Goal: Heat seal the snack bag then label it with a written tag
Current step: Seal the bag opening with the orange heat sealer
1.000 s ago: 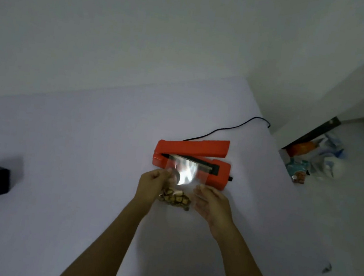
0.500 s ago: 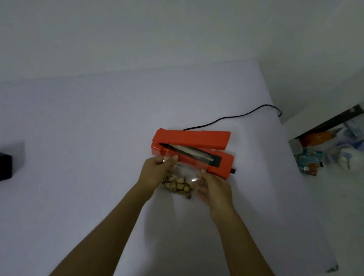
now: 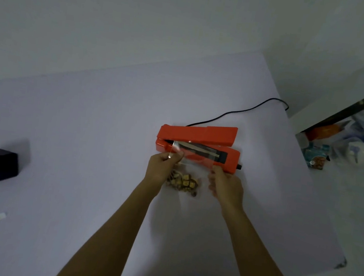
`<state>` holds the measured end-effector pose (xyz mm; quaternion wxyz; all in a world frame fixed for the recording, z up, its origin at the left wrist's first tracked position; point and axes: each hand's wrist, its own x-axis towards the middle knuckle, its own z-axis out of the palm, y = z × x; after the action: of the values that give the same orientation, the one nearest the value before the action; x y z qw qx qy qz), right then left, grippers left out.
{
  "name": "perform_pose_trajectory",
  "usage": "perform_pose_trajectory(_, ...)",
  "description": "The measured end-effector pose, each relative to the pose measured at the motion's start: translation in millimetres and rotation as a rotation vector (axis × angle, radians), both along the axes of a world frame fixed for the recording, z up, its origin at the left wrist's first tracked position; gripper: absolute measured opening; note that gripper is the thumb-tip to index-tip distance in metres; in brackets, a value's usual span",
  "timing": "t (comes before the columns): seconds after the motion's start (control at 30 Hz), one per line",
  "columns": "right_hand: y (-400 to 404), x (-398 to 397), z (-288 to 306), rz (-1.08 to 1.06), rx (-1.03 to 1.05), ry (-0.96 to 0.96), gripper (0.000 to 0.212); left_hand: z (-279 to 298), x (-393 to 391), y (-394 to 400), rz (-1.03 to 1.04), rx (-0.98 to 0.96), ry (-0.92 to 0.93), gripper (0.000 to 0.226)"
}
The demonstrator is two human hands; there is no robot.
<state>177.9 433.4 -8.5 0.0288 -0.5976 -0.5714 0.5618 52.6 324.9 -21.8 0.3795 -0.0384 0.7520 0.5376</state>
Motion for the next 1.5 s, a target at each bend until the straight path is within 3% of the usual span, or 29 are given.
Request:
perform_pose_trajectory(0.13,6.0,4.3,18.9,-0.025,0.391,-0.125,0.044,-2.6,-1.4,1.0,0.002,-0.014,-0.003,0.033)
perform_pose_trajectory(0.27,18.7,-5.5,53.7,-0.086,0.578,0.141,0.041,-4.4,-2.2,0.9,0.016,-0.004,-0.009,0.041)
perform_pose_trajectory(0.37,24.0,-14.9,77.1,-0.018,0.523,0.287,0.039,-5.1,-3.0,1.4,0.011,-0.007,-0.008,0.042)
perform_pose_trajectory(0.47,26.7,-18.0,79.2,0.014,0.508,0.306,0.039,-6.3,-4.3,1.0,0.006,-0.007,0.005,0.043)
perform_pose_trajectory(0.73,36.1,-3.0,56.3,-0.006,0.504,0.19,0.03,-8.2,-4.9,1.3,0.018,0.004,0.009,0.038)
perform_pose_trajectory(1.5,56.1,16.3,7.0,0.123,0.438,0.012,0.04,-8.7,-6.3,-6.5,-0.01,0.055,-0.032,0.024)
